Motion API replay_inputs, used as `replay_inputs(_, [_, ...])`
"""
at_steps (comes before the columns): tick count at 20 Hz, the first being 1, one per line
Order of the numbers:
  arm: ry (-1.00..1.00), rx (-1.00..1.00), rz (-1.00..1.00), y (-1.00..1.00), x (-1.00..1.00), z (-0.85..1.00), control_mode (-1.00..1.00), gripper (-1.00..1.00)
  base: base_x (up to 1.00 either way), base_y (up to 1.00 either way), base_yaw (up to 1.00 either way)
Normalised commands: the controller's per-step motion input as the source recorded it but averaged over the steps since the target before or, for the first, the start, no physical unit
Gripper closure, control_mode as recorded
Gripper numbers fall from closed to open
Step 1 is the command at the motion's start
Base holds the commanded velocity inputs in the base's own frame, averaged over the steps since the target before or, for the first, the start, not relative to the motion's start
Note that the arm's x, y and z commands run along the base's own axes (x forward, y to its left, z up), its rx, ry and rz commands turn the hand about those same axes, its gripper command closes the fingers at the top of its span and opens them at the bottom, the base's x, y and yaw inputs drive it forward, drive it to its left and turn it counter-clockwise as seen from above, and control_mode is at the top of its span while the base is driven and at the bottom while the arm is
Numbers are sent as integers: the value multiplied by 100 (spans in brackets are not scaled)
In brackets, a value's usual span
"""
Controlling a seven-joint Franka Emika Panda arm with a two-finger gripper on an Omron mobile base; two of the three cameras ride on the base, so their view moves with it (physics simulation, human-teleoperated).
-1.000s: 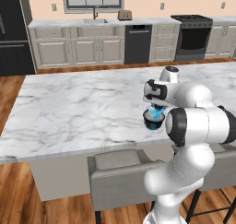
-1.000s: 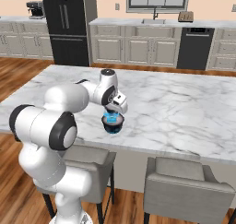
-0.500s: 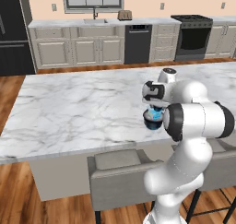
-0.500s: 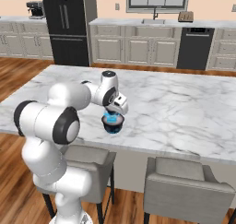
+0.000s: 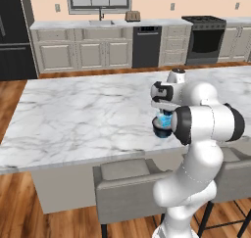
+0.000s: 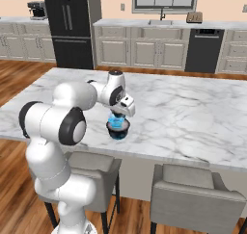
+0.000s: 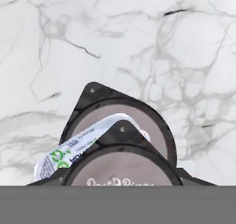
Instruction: Stack the yogurt containers by placing the smaller containers on top of the larger containers.
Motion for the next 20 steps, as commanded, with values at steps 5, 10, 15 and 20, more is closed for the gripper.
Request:
replay_inputs(5, [2, 0, 0, 0, 0, -1, -100, -100, 0, 0, 0])
replay_inputs(10, [5, -1, 0, 0, 0, 0, -100, -100, 0, 0, 0])
replay_inputs(15, [5, 0, 0, 0, 0, 5, -100, -100, 0, 0, 0])
replay_inputs(20, [0, 0, 0, 0, -40, 57, -100, -100, 0, 0, 0])
